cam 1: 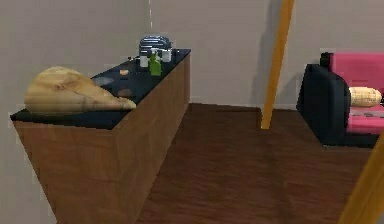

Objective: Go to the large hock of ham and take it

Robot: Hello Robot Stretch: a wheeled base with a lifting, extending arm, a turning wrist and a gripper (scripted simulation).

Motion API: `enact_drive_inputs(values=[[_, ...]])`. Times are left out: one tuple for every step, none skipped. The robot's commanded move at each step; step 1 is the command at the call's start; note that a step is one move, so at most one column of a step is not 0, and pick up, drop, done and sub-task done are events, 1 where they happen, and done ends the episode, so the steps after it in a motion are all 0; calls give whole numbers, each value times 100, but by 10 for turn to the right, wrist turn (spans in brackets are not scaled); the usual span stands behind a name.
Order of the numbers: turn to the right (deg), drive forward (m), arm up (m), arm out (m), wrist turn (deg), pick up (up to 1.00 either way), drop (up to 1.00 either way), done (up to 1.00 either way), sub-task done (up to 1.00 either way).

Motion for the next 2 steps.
enact_drive_inputs(values=[[30,0,0,0,0,0,0,0,0],[0,55,0,0,0,0,0,0,0]])
